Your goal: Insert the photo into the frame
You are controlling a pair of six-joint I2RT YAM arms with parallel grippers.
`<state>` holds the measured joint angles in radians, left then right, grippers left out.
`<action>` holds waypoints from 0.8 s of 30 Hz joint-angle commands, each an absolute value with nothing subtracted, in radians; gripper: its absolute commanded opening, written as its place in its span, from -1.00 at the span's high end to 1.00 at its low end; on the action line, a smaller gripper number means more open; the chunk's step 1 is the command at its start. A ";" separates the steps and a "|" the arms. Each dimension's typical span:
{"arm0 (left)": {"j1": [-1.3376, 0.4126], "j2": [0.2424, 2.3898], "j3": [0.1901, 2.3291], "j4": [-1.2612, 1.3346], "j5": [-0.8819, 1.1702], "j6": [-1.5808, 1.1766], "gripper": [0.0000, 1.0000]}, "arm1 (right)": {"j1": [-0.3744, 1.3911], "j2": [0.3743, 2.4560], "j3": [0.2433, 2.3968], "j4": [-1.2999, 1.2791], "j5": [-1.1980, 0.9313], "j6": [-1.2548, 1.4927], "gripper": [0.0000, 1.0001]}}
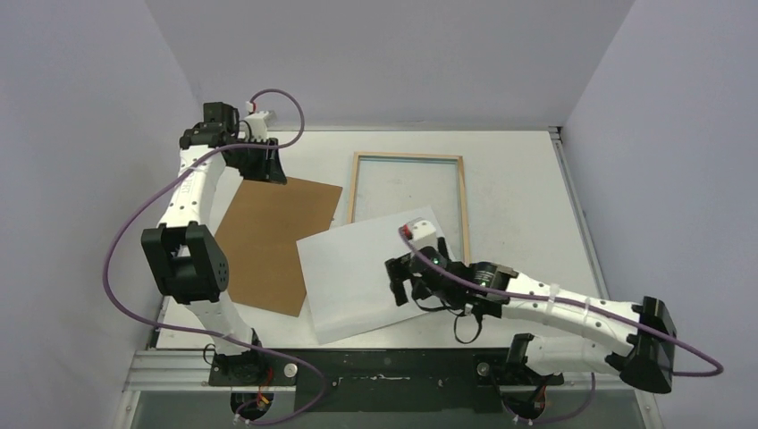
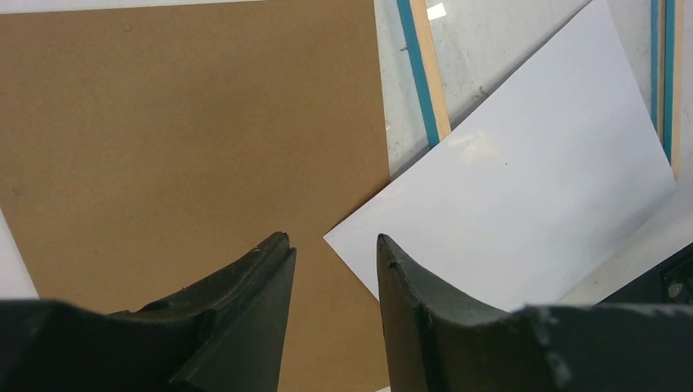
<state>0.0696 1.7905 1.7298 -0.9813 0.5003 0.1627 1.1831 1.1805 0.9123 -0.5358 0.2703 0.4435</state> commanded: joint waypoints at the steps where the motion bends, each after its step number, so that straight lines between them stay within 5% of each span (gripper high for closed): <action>1: 0.027 1.825 1.692 -0.925 0.483 0.221 0.21 | 1.085 0.996 0.740 -0.652 0.197 0.944 -0.80; 9: -0.072 1.911 1.660 -0.897 0.460 0.287 0.25 | 1.039 0.699 0.522 -0.800 0.220 1.323 -0.80; 17: -0.141 1.964 1.647 -0.862 0.476 0.274 0.26 | 0.920 0.581 0.369 -0.685 0.124 1.318 -0.79; 24: -0.176 2.036 1.683 -0.925 0.510 0.331 0.24 | 0.680 0.698 0.301 -0.492 -0.081 1.121 -0.80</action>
<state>-0.1627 1.9953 1.6447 -0.9077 0.4618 0.2810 0.7700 0.6357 0.3092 -0.6655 0.0505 1.2331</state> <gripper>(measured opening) 0.373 0.898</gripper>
